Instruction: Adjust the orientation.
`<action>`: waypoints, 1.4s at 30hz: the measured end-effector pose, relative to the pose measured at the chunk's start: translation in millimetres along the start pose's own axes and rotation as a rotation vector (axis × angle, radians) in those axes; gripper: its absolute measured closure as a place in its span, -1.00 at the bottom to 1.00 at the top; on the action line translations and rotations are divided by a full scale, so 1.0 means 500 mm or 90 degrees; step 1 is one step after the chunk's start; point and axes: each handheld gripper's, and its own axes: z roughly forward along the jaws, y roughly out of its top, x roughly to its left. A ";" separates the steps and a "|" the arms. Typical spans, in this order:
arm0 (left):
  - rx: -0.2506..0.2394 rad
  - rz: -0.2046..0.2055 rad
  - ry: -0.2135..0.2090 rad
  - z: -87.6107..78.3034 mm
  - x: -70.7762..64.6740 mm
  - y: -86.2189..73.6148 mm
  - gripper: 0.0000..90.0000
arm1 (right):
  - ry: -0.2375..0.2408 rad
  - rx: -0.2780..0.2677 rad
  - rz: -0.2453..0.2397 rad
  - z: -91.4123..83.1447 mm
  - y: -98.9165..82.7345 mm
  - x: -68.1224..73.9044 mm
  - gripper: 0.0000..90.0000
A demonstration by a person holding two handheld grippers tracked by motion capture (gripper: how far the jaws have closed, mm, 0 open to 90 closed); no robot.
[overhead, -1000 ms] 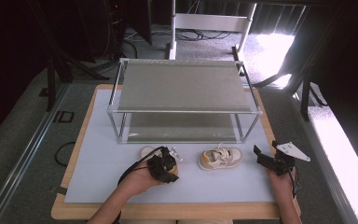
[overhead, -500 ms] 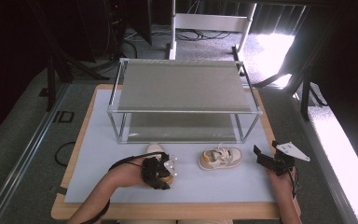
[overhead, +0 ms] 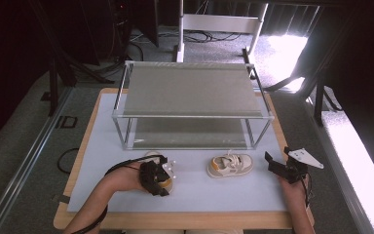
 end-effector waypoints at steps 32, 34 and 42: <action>0.033 -0.037 0.006 -0.060 -0.025 -0.066 0.42 | -0.002 0.000 -0.002 0.000 0.000 0.002 -0.62; 0.031 -0.046 0.009 -0.062 -0.026 -0.072 0.37 | -0.002 0.001 -0.002 0.000 0.000 0.002 -0.62; -0.023 -0.069 0.045 -0.057 -0.039 -0.086 0.26 | -0.002 0.001 -0.004 0.000 0.000 0.003 -0.62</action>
